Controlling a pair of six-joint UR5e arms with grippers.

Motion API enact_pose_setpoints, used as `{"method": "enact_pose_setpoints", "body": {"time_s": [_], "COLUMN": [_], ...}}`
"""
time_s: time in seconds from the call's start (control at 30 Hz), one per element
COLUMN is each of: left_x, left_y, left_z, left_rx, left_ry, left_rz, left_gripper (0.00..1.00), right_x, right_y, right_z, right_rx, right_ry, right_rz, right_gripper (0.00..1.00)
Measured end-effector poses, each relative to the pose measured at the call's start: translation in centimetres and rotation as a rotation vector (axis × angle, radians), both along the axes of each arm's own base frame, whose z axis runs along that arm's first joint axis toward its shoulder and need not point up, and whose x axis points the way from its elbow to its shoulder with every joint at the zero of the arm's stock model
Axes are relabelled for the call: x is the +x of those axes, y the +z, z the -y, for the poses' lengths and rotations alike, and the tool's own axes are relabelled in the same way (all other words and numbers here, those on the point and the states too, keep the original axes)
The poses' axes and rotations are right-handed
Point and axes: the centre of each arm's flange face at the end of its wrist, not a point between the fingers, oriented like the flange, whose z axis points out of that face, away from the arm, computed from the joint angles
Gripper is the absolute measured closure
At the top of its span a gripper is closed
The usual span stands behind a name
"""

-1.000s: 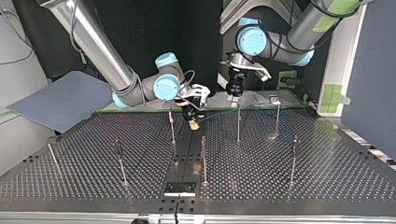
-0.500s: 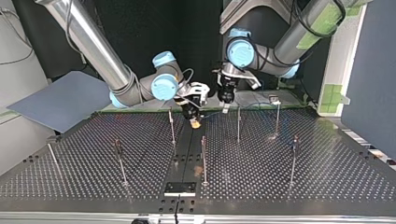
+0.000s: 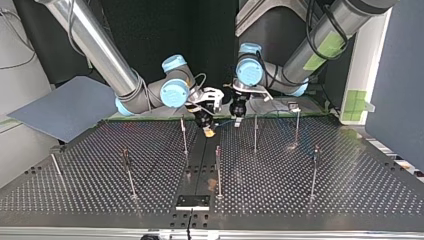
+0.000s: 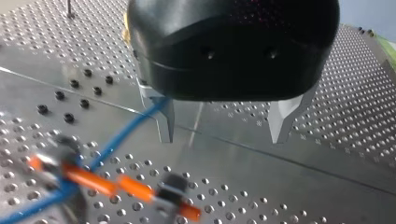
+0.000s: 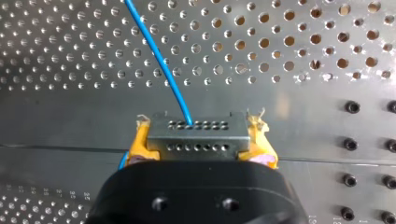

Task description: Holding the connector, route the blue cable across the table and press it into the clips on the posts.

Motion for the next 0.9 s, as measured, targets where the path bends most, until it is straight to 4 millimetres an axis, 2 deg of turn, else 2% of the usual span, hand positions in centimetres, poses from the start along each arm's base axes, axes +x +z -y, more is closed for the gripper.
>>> {"method": "enact_pose_setpoints", "body": {"time_s": [0.33, 0.37, 0.4, 0.47, 0.5, 0.53, 0.57, 0.6, 0.63, 0.67, 0.7, 0.73, 0.77, 0.9], "left_x": [2.7, 2.9, 3.1, 3.3, 3.3, 3.3, 3.2, 3.2, 3.2, 3.1, 3.1, 3.1, 3.0, 2.8], "left_y": [-1.7, -1.7, -1.6, -1.5, -1.4, -1.4, -1.4, -1.3, -1.3, -1.3, -1.3, -1.3, -1.3, -1.3], "left_z": [1.0, 1.1, 1.1, 1.3, 1.4, 1.5, 1.6, 1.7, 1.8, 1.9, 1.9, 2.0, 2.0, 1.9], "left_rx": [0.011, 0.012, 0.015, 0.022, 0.027, 0.03, 0.032, 0.033, 0.033, 0.033, 0.033, 0.032, 0.032, 0.038], "left_ry": [0.007, 0.01, 0.014, 0.018, 0.018, 0.018, 0.017, 0.016, 0.015, 0.015, 0.014, 0.013, 0.013, 0.03], "left_rz": [-0.009, -0.006, -0.003, 0.002, 0.004, 0.005, 0.006, 0.007, 0.008, 0.008, 0.008, 0.008, 0.007, -0.008], "left_gripper": [0.01, 0.1, 0.1, 0.36, 0.36, 0.53, 0.64, 0.64, 0.78, 0.85, 0.85, 0.96, 1.0, 1.0], "right_x": [0.0, 0.0, 0.0, 0.0, 0.0, 0.0, 0.0, 0.0, 0.0, 0.0, 0.0, -0.1, -0.1, -0.3], "right_y": [0.1, 0.1, 0.1, 0.1, 0.0, 0.0, 0.0, 0.0, 0.0, 0.0, 0.0, 0.1, 0.1, 0.1], "right_z": [0.1, 0.1, 0.1, 0.1, 0.1, 0.1, 0.1, 0.1, 0.1, 0.1, 0.1, 0.1, 0.2, 0.4], "right_rx": [-0.002, -0.002, -0.002, -0.001, -0.001, -0.001, -0.001, -0.001, -0.001, -0.001, -0.001, -0.001, 0.0, 0.0], "right_ry": [-0.001, -0.001, -0.001, 0.0, 0.0, 0.0, 0.0, 0.0, 0.0, 0.0, 0.0, 0.0, -0.001, -0.004], "right_rz": [0.002, 0.002, 0.002, 0.002, 0.002, 0.002, 0.002, 0.002, 0.002, 0.002, 0.002, 0.002, 0.001, 0.001], "right_gripper": [1.0, 1.0, 1.0, 1.0, 1.0, 1.0, 1.0, 1.0, 1.0, 1.0, 1.0, 1.0, 1.0, 1.0]}}
